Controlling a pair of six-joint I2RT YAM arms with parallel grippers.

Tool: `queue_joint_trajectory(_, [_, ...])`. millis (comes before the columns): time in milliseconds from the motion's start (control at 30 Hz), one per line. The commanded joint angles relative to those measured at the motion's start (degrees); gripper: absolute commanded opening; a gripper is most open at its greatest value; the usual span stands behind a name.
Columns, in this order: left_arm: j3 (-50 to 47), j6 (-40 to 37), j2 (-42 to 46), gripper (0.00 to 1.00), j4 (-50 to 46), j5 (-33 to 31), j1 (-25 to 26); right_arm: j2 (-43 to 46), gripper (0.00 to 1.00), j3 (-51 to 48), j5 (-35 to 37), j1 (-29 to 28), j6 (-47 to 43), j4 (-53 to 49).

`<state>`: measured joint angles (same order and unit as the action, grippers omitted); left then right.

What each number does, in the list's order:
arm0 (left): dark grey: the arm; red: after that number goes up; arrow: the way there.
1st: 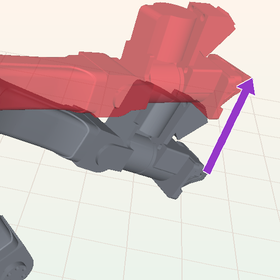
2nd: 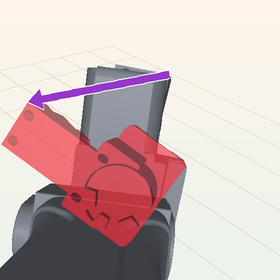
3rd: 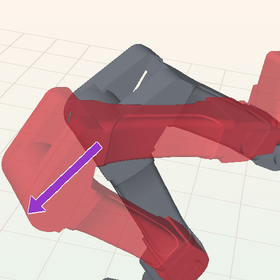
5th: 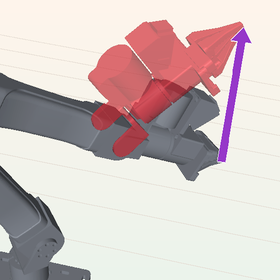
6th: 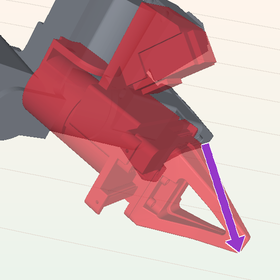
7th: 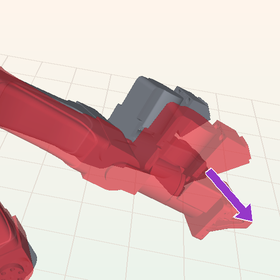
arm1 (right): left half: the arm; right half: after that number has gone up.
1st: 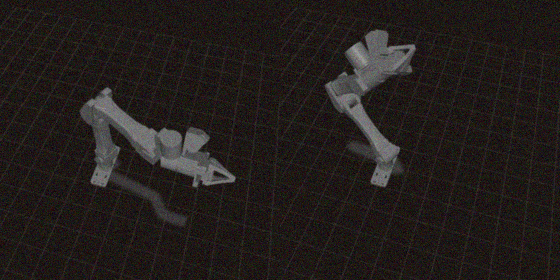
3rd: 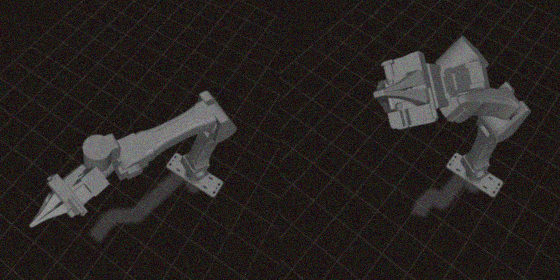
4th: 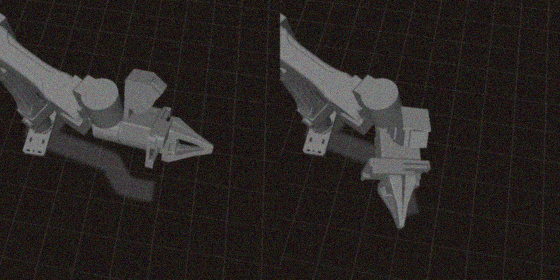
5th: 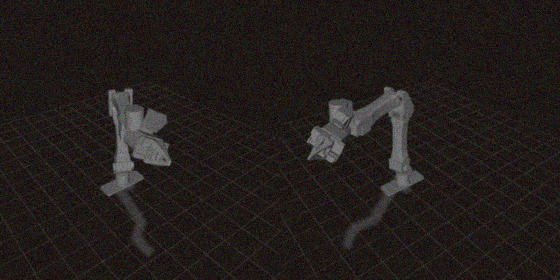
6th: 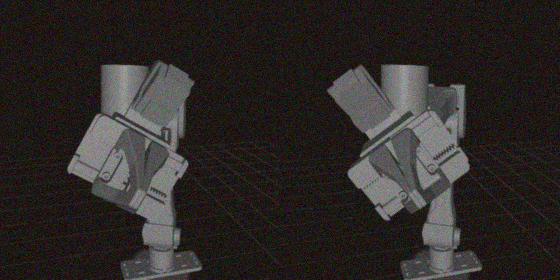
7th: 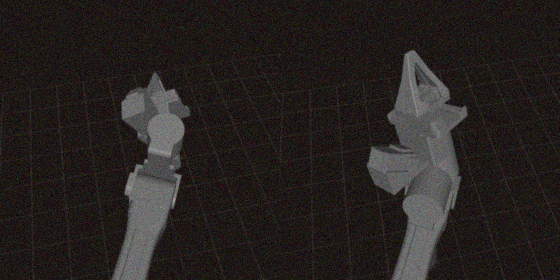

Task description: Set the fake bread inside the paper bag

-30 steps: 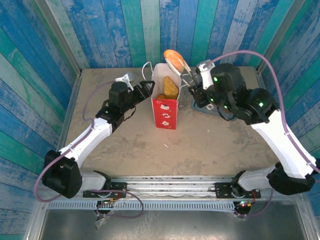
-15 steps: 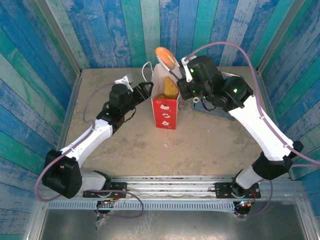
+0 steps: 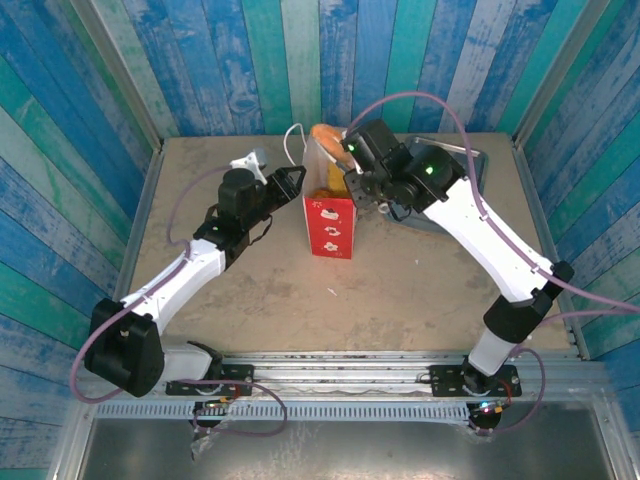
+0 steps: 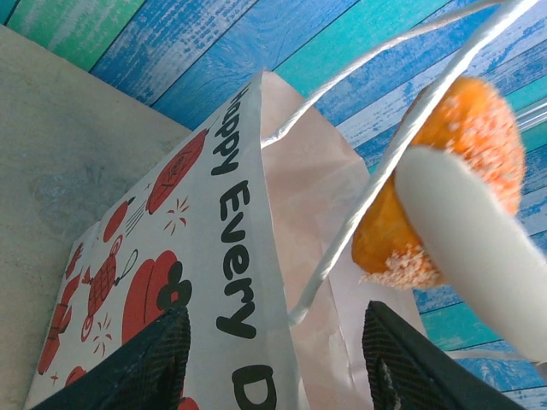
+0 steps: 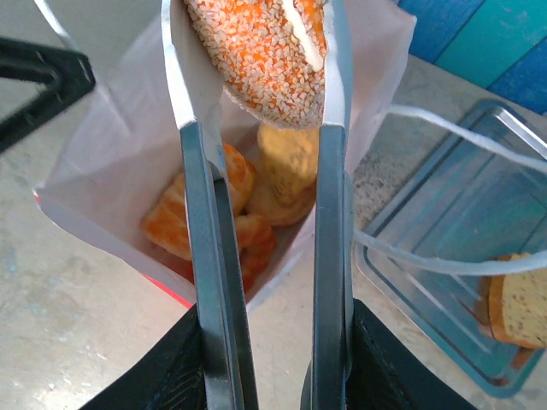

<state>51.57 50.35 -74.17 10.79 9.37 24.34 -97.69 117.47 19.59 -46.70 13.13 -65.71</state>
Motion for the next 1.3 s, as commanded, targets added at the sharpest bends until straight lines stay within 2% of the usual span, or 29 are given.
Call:
queue_joint_trajectory(0, [-0.8, -1.0, -1.6, 0.56, 1.4, 0.4, 0.1, -1.4, 0.33, 3.5, 2.7, 0.0, 0.6, -3.7])
queue_joint_trajectory(333, [-1.2, -2.2, -0.8, 0.55, -0.1, -1.6, 0.1, -9.9, 0.35, 12.5, 6.2, 0.6, -2.5, -10.6])
queue_joint_trajectory(667, [-1.4, -1.8, -0.8, 0.55, 0.5, -1.5, 0.1, -12.8, 0.45, 13.5, 8.3, 0.6, -4.2, -12.3])
queue_joint_trajectory(867, [-1.5, -1.6, -0.6, 0.56, 0.4, -1.4, 0.2, -12.3, 0.54, 14.6, 7.9, 0.6, -4.4, -12.2])
queue_joint_trajectory(1033, [-1.4, -1.6, 0.0, 0.58, 0.1, -1.5, 0.1, -10.3, 0.55, 14.2, 8.1, 0.6, -4.1, -12.0])
queue_joint_trajectory(1267, [-1.5, -2.0, 1.9, 0.68, -0.4, -1.4, 0.1, -5.1, 0.53, 12.3, 8.3, 0.7, -2.3, -8.8])
